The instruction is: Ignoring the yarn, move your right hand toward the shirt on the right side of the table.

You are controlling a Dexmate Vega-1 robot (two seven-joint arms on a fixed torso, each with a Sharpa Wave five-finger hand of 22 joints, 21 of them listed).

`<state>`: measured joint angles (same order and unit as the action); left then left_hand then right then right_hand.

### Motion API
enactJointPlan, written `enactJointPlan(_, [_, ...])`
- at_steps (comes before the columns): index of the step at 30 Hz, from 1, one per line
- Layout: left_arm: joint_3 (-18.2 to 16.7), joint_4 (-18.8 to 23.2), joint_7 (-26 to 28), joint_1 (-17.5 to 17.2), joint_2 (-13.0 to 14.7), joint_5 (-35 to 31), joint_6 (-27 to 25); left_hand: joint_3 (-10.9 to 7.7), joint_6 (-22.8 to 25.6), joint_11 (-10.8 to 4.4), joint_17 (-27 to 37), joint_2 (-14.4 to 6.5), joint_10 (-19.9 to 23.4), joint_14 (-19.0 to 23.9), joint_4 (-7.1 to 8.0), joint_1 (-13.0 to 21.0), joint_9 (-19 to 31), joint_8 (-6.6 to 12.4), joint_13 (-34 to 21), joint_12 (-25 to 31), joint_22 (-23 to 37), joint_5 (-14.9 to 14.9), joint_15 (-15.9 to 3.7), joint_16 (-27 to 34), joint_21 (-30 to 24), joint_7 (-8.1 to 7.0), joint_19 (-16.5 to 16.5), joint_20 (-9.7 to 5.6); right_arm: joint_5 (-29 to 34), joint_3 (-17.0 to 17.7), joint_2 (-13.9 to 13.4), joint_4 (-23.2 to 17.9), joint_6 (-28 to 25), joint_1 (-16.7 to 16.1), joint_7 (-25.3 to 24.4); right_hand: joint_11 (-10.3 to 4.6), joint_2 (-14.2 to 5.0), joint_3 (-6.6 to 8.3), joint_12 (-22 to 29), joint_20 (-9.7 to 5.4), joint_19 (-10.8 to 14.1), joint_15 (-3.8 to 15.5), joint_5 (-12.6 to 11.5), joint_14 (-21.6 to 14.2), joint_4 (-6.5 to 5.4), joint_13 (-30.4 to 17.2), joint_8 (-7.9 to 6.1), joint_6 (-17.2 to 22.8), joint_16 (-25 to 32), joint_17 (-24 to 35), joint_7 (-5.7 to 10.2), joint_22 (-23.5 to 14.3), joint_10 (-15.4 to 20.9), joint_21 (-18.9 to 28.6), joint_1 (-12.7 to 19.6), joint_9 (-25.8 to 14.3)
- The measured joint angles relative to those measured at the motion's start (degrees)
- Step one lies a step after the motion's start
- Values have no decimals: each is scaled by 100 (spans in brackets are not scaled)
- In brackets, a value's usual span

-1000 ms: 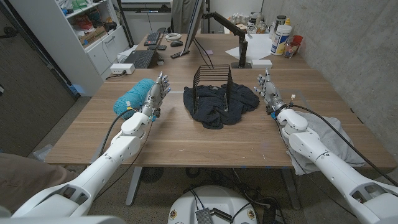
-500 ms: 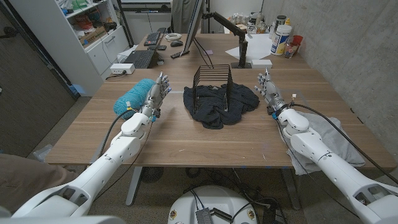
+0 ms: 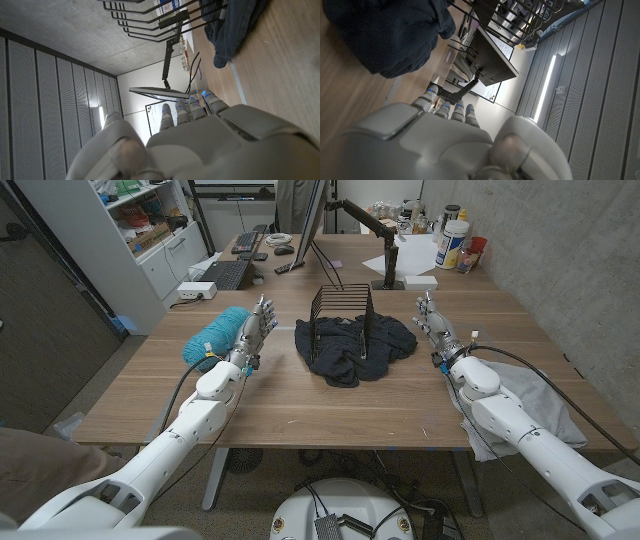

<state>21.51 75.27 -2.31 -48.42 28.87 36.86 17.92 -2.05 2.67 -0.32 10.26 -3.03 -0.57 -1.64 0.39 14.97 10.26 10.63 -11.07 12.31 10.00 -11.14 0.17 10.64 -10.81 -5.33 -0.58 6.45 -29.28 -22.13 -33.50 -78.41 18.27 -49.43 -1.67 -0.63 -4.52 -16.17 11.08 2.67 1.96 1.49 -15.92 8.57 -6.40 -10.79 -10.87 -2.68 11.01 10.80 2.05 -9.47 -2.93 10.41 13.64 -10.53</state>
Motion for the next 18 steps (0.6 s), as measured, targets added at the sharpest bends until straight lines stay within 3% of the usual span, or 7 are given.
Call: enactJointPlan(18, [35, 24, -17, 31, -21, -54, 62, 0, 0, 0, -1, 0, 0, 0, 0, 0, 0, 0, 0, 0, -1, 0, 0, 0, 0, 0, 0, 0, 707, -108, -318, -108, 31, 39, -255, -28, 0, 8, -44, -22, -101, 47, 10, 97, 8, 1, 0, 0, -22, -1, 0, 0, -69, 0, -1, 1])
